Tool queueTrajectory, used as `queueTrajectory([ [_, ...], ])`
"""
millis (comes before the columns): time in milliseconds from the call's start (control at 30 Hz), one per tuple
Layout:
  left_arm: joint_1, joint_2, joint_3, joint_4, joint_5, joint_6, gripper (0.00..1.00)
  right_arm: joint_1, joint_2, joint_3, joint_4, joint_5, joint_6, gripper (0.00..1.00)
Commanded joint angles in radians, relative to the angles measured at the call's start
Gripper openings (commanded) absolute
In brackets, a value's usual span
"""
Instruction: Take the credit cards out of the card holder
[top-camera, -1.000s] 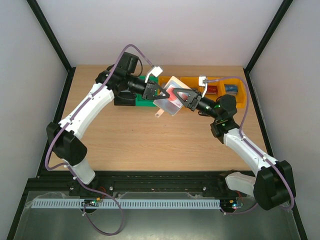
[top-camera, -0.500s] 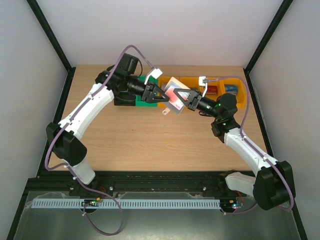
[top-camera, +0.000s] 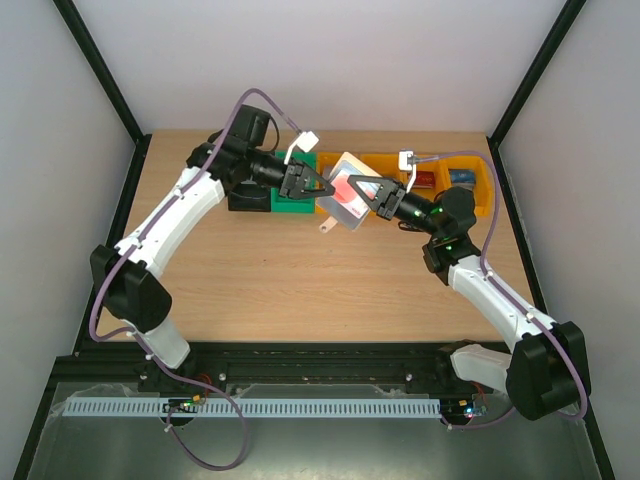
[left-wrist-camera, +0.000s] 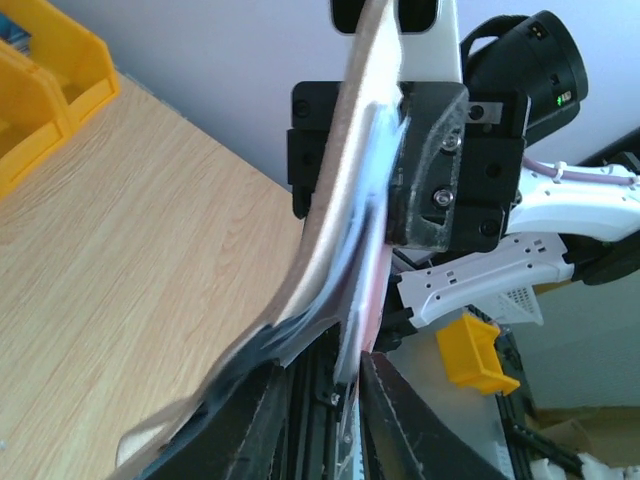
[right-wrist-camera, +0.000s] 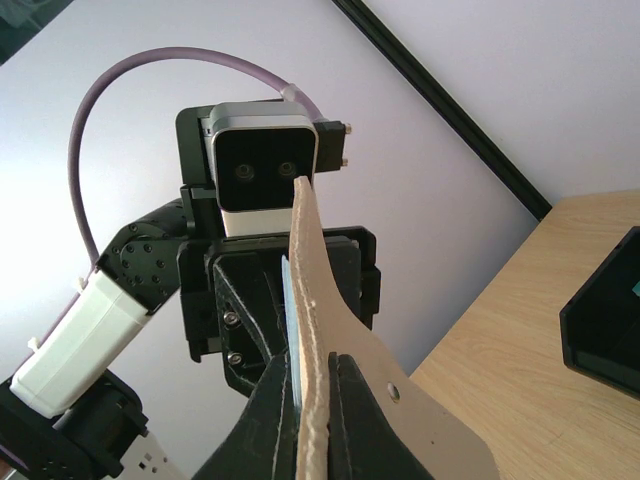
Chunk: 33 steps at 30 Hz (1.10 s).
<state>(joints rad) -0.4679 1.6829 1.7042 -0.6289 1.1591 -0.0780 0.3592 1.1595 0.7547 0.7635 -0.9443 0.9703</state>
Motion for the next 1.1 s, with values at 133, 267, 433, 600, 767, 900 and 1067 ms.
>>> queueTrajectory([
  [133, -0.019, -0.023, 0.004, 0.002, 0.024, 0.012, 0.02, -0.002, -0.009, 0.024, 0.058, -0.022, 0.004, 0.02],
  [267, -0.018, -0.026, 0.003, -0.033, 0.016, 0.043, 0.02, -0.017, -0.014, 0.028, 0.043, -0.016, 0.002, 0.03],
  [433, -0.018, -0.028, -0.002, -0.056, 0.022, 0.067, 0.21, -0.029, -0.012, 0.029, 0.058, -0.022, 0.028, 0.03],
  [600, -0.018, -0.025, 0.000, -0.032, 0.012, 0.044, 0.19, -0.029, -0.013, 0.026, 0.076, -0.035, 0.039, 0.02],
  [767, -0.020, -0.012, -0.001, 0.064, 0.024, -0.048, 0.15, -0.029, -0.023, 0.029, 0.051, -0.045, 0.014, 0.02],
  [900, -0.023, -0.008, 0.012, 0.063, 0.038, -0.043, 0.05, -0.029, -0.027, 0.031, 0.037, -0.048, 0.006, 0.02],
  [1067, -0.023, -0.015, 0.007, 0.002, 0.028, 0.011, 0.02, -0.035, -0.029, 0.040, 0.025, -0.043, -0.002, 0.05],
])
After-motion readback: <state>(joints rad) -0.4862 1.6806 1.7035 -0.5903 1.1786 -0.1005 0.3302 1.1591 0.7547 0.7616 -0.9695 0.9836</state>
